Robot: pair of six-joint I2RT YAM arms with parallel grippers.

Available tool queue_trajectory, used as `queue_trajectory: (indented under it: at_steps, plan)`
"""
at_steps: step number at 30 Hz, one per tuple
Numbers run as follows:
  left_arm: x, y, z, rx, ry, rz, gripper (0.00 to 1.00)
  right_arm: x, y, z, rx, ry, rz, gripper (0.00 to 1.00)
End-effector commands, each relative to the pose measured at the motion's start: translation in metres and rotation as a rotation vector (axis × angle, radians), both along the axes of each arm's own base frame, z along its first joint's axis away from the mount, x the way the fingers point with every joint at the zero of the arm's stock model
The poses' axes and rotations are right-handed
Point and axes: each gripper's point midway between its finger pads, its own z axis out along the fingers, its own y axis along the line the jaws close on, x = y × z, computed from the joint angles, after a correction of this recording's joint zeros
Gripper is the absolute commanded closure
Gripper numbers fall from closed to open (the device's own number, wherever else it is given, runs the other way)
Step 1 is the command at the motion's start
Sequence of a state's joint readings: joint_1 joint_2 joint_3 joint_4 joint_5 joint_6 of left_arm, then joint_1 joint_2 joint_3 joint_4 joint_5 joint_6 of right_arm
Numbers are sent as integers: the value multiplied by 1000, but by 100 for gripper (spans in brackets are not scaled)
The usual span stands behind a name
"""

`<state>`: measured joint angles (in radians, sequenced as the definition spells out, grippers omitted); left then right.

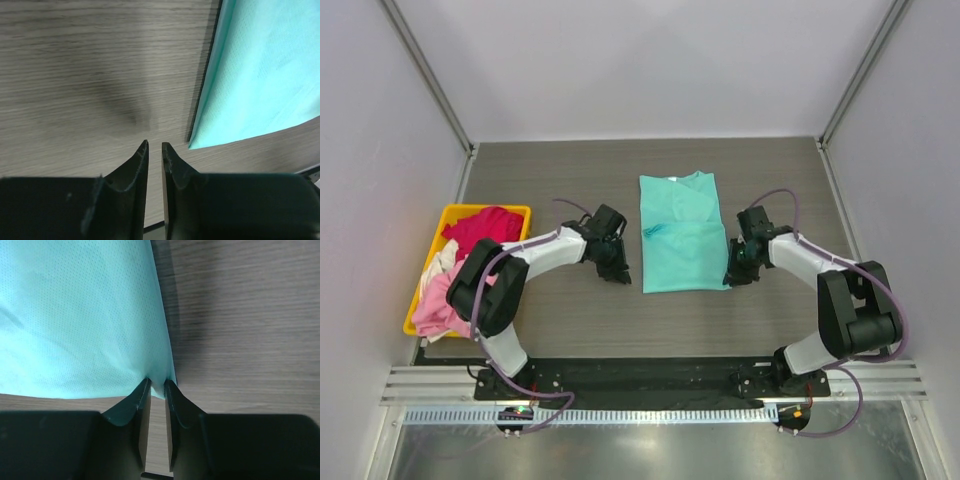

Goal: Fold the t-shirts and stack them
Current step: Fold the tshirt

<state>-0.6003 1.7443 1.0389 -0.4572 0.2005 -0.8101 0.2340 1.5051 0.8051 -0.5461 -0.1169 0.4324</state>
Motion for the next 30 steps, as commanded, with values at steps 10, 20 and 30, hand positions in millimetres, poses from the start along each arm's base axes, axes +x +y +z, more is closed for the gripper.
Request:
queue_trajectory:
  at_steps: [10, 20, 30]
  plan:
    - [51, -38, 70, -93, -167, -68, 82, 18, -5, 44, -27, -119, -75, 68]
    - [99, -72, 40, -83, -170, -84, 85, 42, 3, 76, 17, -233, -52, 78]
    - [146, -81, 23, 18, -203, -72, 85, 55, 11, 88, 39, -287, -27, 78]
